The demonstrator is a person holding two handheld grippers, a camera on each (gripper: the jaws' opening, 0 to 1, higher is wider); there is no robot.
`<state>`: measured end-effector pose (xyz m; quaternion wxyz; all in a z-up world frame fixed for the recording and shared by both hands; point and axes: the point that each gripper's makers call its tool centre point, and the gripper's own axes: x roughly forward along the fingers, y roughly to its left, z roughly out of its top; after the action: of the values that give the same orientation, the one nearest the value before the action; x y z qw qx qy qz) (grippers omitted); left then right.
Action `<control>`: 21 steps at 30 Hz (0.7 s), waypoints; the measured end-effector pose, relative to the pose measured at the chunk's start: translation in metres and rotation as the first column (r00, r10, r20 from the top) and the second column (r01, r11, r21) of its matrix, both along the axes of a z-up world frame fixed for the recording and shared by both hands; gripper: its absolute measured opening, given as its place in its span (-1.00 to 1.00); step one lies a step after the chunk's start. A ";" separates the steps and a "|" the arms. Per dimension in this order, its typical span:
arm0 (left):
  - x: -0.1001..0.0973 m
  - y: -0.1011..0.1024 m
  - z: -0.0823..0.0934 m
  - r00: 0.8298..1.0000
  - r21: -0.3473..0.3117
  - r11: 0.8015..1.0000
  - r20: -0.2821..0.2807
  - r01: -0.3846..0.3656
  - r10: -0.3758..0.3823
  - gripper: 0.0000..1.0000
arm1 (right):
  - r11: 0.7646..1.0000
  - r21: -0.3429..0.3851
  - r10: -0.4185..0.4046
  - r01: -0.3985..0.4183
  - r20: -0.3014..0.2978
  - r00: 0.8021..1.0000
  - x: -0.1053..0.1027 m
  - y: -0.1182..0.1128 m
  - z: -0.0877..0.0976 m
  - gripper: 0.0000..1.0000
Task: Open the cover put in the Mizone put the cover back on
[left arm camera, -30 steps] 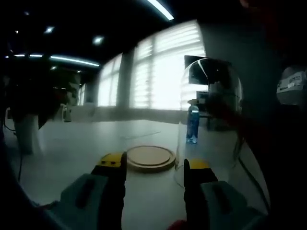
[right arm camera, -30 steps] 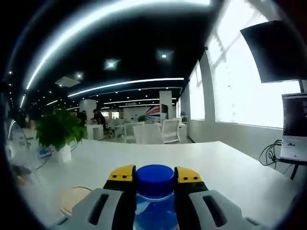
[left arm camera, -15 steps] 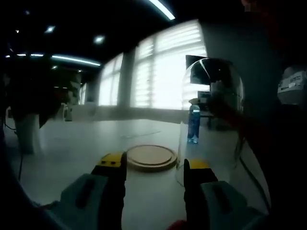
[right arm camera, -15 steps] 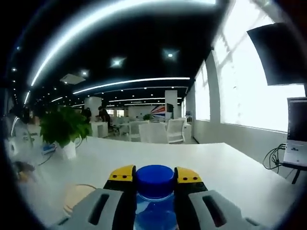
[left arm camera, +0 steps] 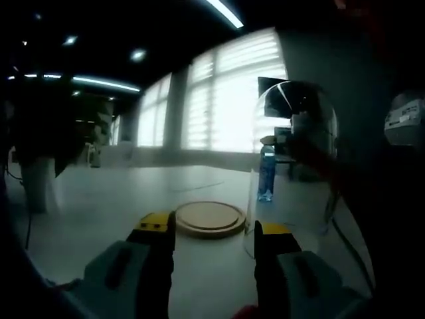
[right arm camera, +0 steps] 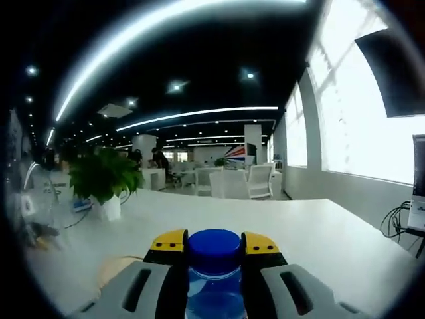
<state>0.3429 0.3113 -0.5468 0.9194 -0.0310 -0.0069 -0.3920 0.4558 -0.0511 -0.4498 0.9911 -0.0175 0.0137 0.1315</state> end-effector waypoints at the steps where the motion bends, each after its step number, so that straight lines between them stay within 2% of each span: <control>1: 0.000 0.000 0.000 1.000 -0.001 1.000 -0.003 -0.001 0.001 -0.23 | 1.000 0.001 0.005 -0.005 0.005 1.000 0.000 0.002 0.000 -0.52; 10: 0.001 0.000 -0.003 1.000 0.013 1.000 -0.004 -0.002 0.002 -0.24 | 0.999 0.027 0.046 -0.046 -0.006 0.999 -0.001 0.014 -0.001 -0.52; 21: 0.000 -0.001 -0.003 1.000 0.016 1.000 -0.005 0.002 -0.002 -0.24 | 0.993 0.015 0.117 -0.117 -0.010 0.993 0.003 0.040 -0.001 -0.52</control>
<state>0.3425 0.3099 -0.5500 0.9192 -0.0249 -0.0013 -0.3930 0.4589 -0.0107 -0.4507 0.9816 -0.0105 0.0169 0.1897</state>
